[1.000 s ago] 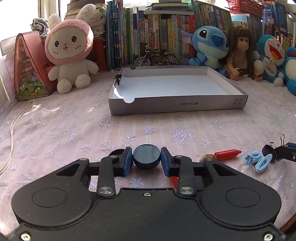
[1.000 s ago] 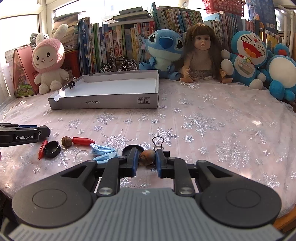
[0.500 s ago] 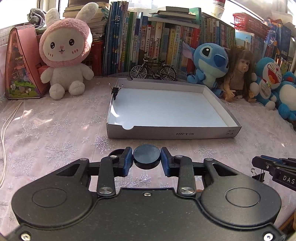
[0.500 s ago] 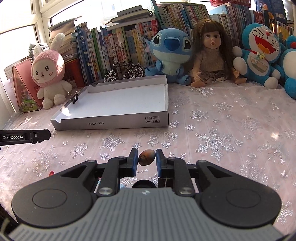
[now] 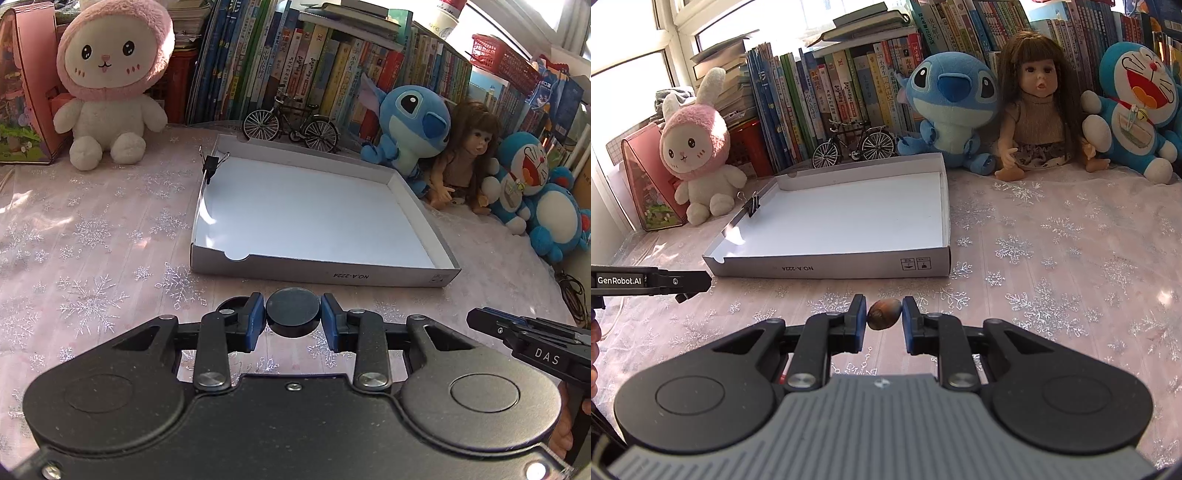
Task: Organize rigid objects
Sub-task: 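Lift the acorn with the right gripper while the left gripper lifts the black lid, then carry the acorn in the right gripper over the white tray while the left carries the lid there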
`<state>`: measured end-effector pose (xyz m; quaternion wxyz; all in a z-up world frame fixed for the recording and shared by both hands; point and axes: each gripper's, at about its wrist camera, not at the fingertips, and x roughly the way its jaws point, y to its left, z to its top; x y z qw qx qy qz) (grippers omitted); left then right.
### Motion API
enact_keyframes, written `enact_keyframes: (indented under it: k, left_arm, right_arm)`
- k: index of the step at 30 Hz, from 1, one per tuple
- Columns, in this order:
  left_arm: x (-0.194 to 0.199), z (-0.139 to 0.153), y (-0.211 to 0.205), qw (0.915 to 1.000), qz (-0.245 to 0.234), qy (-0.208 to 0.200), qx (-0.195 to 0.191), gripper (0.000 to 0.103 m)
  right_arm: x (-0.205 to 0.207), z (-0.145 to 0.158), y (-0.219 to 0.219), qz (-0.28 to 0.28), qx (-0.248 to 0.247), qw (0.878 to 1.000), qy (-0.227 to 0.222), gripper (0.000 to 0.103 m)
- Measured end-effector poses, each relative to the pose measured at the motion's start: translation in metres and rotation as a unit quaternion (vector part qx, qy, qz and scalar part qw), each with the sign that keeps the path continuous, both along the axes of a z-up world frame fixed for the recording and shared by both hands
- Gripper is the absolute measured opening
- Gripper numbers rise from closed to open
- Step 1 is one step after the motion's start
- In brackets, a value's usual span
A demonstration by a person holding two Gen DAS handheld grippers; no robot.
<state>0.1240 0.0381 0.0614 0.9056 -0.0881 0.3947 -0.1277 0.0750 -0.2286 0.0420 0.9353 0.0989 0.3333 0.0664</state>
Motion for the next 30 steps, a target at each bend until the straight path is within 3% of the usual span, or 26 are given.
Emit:
enact_keyframes:
  k: [6, 16, 23, 30]
  left_arm:
    - [0.010, 0.000, -0.001, 0.9997, -0.005, 0.023, -0.004, 0.032]
    - [-0.018, -0.035, -0.009, 0.9974, -0.023, 0.049, 0.046, 0.031]
    - [-0.050, -0.029, -0.008, 0.9966, -0.024, 0.000, 0.078, 0.048]
    - [-0.077, -0.026, 0.001, 0.9858, 0.003, -0.059, 0.157, 0.050]
  right_arm:
    - [0.018, -0.002, -0.004, 0.001, 0.030, 0.999, 0.028, 0.025]
    - [0.015, -0.011, -0.004, 0.000, 0.026, 0.999, 0.038, 0.025]
    - [0.011, -0.011, -0.004, -0.001, 0.020, 0.999, 0.034, 0.025]
    - [0.010, -0.012, -0.003, -0.001, 0.016, 0.999, 0.032, 0.025]
